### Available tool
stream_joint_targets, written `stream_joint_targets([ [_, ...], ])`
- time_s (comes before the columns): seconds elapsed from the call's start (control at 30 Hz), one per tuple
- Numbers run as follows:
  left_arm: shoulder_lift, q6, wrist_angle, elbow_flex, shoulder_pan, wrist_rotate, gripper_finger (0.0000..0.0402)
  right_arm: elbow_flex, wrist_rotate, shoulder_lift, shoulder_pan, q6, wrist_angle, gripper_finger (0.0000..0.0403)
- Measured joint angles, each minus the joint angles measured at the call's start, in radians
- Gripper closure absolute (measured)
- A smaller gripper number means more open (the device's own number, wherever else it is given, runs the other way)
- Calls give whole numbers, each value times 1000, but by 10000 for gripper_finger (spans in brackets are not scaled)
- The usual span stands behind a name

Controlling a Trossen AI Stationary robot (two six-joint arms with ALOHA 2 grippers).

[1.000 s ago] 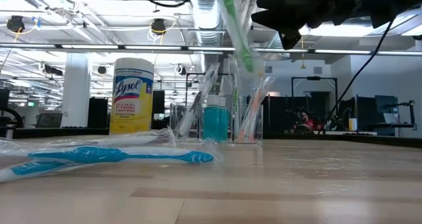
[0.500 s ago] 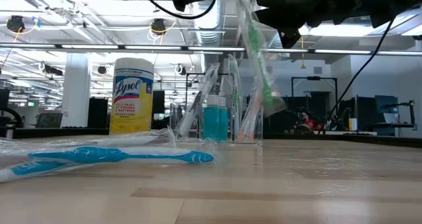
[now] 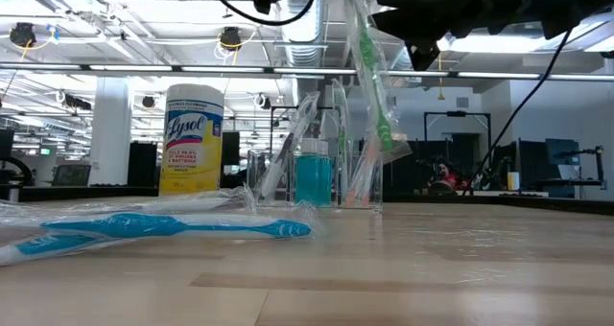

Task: Pick & Place toothbrushing station
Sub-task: Put the green toothbrush into the transparent organizer

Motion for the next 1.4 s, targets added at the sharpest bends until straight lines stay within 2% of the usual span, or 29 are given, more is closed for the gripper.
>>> stream_joint_targets([
  [0.23,0,0,0,0,0,0,401,0,0,3,2,3,2,274],
  [0.37,0,0,0,0,0,0,401,5,-8,63,14,2,63,274],
  [0.53,0,0,-3,-2,0,0,401,67,-30,144,-1,-3,45,274],
  [0.77,0,0,-21,-2,0,0,401,144,-52,176,-11,-6,-8,277],
  [0.97,0,0,-27,-3,0,0,401,166,-52,182,-12,-31,-76,313],
  [1.17,0,0,-28,-3,0,0,401,165,-52,180,-11,-34,-76,389],
  [1.4,0,-1,-28,-3,0,0,398,166,-52,180,-11,-35,-76,394],
])
